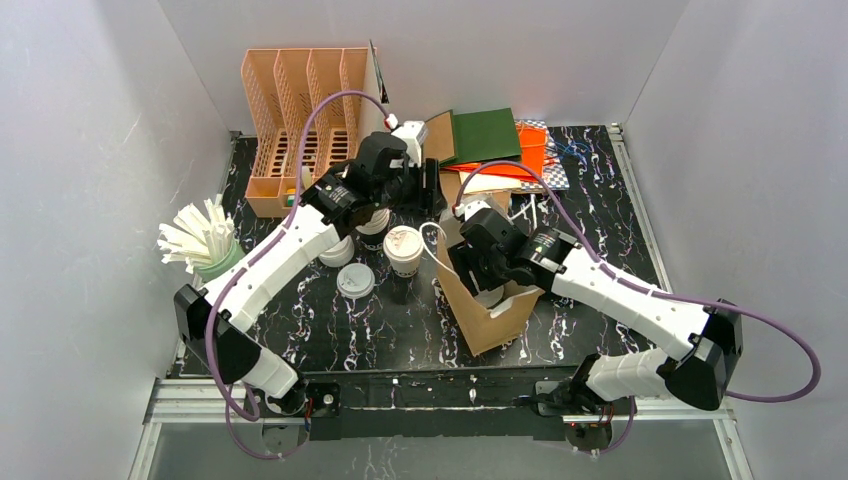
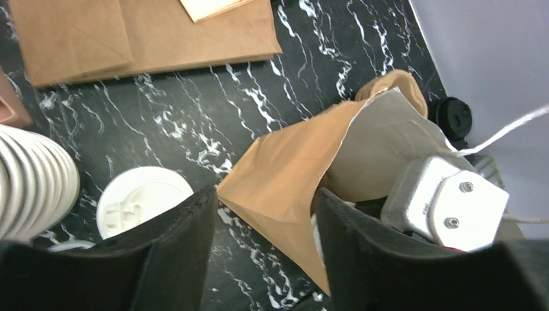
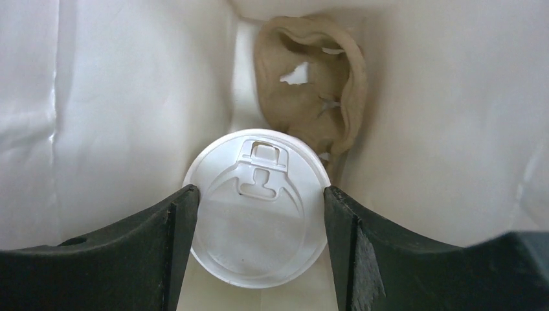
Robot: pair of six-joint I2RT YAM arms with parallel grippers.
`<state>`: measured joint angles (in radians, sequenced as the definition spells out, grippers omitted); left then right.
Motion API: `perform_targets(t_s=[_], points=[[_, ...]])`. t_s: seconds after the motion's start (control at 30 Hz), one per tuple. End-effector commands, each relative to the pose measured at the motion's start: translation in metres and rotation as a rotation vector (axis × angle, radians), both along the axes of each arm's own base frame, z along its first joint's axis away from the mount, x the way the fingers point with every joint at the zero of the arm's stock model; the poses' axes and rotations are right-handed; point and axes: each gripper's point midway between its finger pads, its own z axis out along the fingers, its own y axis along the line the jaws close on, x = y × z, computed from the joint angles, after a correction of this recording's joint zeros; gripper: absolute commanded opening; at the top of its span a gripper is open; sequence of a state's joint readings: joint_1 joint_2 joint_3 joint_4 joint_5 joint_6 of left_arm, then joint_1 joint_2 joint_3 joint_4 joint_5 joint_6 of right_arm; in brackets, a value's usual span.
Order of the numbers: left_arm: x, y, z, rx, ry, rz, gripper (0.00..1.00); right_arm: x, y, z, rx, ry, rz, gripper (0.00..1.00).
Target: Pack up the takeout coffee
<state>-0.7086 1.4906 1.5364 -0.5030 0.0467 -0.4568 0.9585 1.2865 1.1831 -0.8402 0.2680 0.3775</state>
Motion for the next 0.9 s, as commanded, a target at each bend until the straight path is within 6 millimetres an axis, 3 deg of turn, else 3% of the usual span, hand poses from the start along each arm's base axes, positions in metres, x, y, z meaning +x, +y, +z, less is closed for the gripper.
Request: perform_targets(t_s=[0.0, 0.07, 0.17, 0.4, 0.53, 0.73, 0.87], points=[[0.017, 0.022, 0.044, 0.079, -0.177, -0.033, 0.62, 0.021, -0.003, 0.039, -0.013, -0.142, 0.033, 0.44], [0.030, 0.026, 0.043, 0.130, -0.202, -0.077, 0.68, 0.030, -0.005, 0.054, -0.032, -0.199, 0.047, 0.44], [0.043, 0.016, 0.041, 0.161, -0.258, -0.188, 0.71, 0.036, -0.004, 0.068, -0.035, -0.246, 0.093, 0.45], [0.044, -0.024, 0.051, 0.103, -0.284, -0.411, 0.83, 0.025, 0.006, 0.098, 0.073, -0.224, 0.119, 0.43], [0.038, -0.045, 0.053, -0.025, -0.249, -0.451, 0.85, 0.013, -0.013, 0.109, 0.079, -0.210, 0.076, 0.39], [0.024, -0.066, 0.046, -0.185, -0.081, -0.444, 0.78, 0.000, -0.043, 0.127, 0.077, -0.225, 0.005, 0.38], [0.015, -0.069, 0.022, -0.128, -0.015, -0.490, 0.75, -0.008, -0.050, 0.112, 0.093, -0.227, 0.019, 0.38]])
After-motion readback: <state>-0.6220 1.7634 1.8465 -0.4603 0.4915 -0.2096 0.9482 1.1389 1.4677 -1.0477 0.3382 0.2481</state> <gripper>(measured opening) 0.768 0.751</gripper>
